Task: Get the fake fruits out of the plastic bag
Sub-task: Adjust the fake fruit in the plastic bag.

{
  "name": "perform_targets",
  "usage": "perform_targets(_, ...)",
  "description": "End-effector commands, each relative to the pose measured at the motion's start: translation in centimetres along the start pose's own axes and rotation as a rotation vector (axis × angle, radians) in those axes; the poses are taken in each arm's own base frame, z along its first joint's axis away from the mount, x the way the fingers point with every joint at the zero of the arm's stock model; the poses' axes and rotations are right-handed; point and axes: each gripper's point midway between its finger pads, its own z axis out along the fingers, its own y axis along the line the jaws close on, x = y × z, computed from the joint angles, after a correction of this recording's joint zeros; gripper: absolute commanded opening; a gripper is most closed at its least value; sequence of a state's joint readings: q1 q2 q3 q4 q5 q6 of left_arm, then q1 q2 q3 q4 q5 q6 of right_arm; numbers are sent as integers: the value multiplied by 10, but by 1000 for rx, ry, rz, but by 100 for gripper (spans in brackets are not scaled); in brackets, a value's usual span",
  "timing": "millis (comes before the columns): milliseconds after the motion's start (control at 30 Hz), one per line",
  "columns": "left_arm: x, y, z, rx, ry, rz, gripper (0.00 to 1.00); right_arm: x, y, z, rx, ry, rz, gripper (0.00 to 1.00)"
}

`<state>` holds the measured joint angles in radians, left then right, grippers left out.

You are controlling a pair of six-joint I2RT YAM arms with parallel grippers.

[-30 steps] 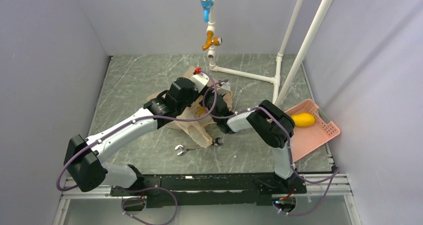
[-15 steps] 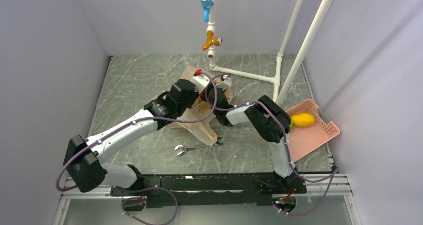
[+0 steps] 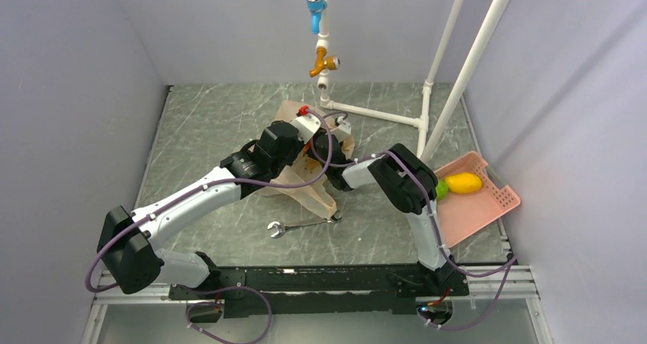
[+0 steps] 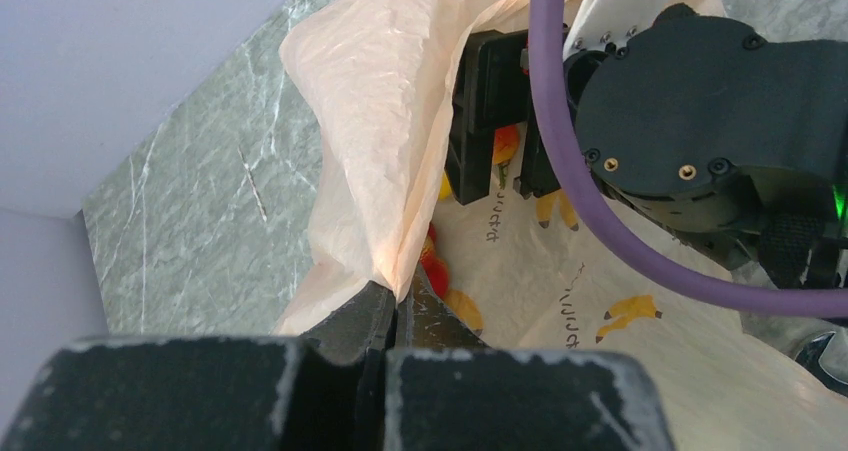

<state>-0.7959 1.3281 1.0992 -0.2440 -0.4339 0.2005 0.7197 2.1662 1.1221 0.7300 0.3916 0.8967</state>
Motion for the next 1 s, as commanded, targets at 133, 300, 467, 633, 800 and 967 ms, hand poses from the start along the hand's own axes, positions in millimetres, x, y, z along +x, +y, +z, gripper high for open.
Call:
perform_targets(133, -19, 3, -4, -11, -64, -17, 0, -22, -21, 21, 83, -86, 70, 88)
perform_targets(300, -20, 4, -6, -16, -67, -17, 0, -20, -25, 38, 133, -60, 82, 82)
perform_targets(467, -20, 5, -6, -18, -68, -17, 0, -12, -25, 44, 138, -31, 82, 78)
perform_targets(633, -20, 5, -6, -19, -66, -15, 0, -7, -21, 45, 117, -10, 83, 63)
perform_targets(800, -18, 7, -6, -28, -63, -10, 0, -12, -10, 37, 54, 1, 55, 35)
perform_targets(967, -17, 10, -5, -50, -69, -1, 0, -36, 16, 10, -30, -14, -42, 18)
